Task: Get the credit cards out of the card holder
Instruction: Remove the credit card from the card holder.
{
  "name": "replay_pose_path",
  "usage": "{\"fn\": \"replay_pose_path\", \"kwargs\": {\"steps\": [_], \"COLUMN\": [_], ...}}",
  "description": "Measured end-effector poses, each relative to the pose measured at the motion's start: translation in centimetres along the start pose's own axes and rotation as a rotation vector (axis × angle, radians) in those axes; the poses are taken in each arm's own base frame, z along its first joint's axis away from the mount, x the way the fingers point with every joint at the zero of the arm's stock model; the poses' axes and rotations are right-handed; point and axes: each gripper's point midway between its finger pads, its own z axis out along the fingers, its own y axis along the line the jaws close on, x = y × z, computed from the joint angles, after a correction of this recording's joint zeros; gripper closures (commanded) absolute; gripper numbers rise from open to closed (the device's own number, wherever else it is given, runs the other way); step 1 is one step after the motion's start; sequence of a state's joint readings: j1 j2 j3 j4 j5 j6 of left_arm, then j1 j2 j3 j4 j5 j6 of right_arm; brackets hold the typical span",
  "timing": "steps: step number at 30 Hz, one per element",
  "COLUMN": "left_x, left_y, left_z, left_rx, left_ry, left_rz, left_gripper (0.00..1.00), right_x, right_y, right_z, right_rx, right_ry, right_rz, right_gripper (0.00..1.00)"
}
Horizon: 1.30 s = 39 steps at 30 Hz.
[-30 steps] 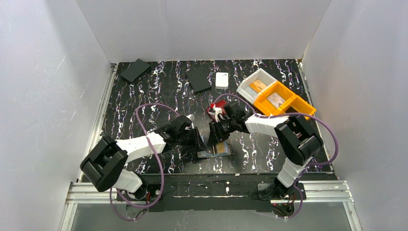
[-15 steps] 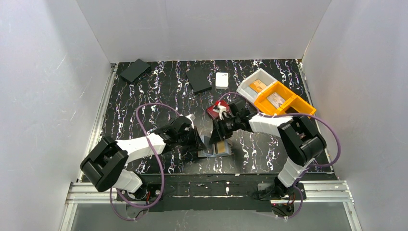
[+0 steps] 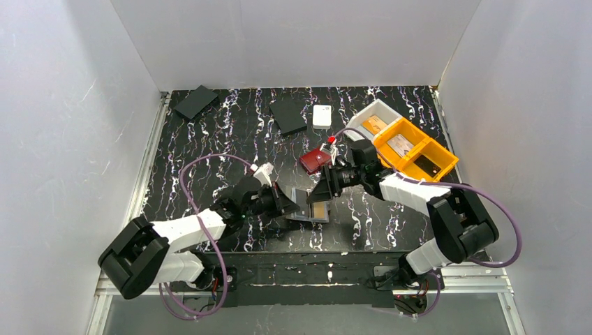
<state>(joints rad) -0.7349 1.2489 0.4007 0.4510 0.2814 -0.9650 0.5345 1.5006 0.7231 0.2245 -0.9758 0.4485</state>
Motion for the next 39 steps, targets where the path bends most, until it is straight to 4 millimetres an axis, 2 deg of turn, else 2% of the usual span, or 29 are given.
{"fn": "replay_pose_path", "kwargs": {"steps": [4,9,12,18,24,29,39], "left_x": [-1.7,-2.9,-3.2,-3.8,-4.9,-5.4,-5.6], "left_y": [-2.8,-4.9,-5.4,-6.6,-8.5,-9.4,-10.5], "left_z": [-0.7,-1.2,-1.6,-2.2,-3.2,-4.1,-4.3], "left_rx": [0.103,0.183,0.217,0.279,0.355,0.389,0.438], "left_ry": [-0.071,-0.125,-0.148,-0.191,-0.245,-0.278,-0.277], "left_rz": [0.035,0.046,0.039,0.028,0.034,0.037,0.028], "left_gripper": [1.0,1.0,1.0,1.0,1.0,1.0,1.0], "right_x": [-1.1,-2.2,-2.9,-3.7,-3.9,-4.3,-6.5], "right_y": [1.4,0.7,0.7,2.1,2.5,3.2,5.7], "right_z": [-0.8,-2.2,-2.8,-3.2,-3.4,-3.8,-4.1], "right_rx": [-0.036,-0.022,-0.011,-0.028,-0.029,-0.032,-0.132], "right_ry": [-0.031,-0.073,-0.088,-0.087,-0.084,-0.097,-0.156], "right_rz": [-0.014,0.04,0.066,0.086,0.146,0.173,0.233], "right_gripper": [0.43,0.44,0.45,0.48,0.49,0.48,0.5]}}
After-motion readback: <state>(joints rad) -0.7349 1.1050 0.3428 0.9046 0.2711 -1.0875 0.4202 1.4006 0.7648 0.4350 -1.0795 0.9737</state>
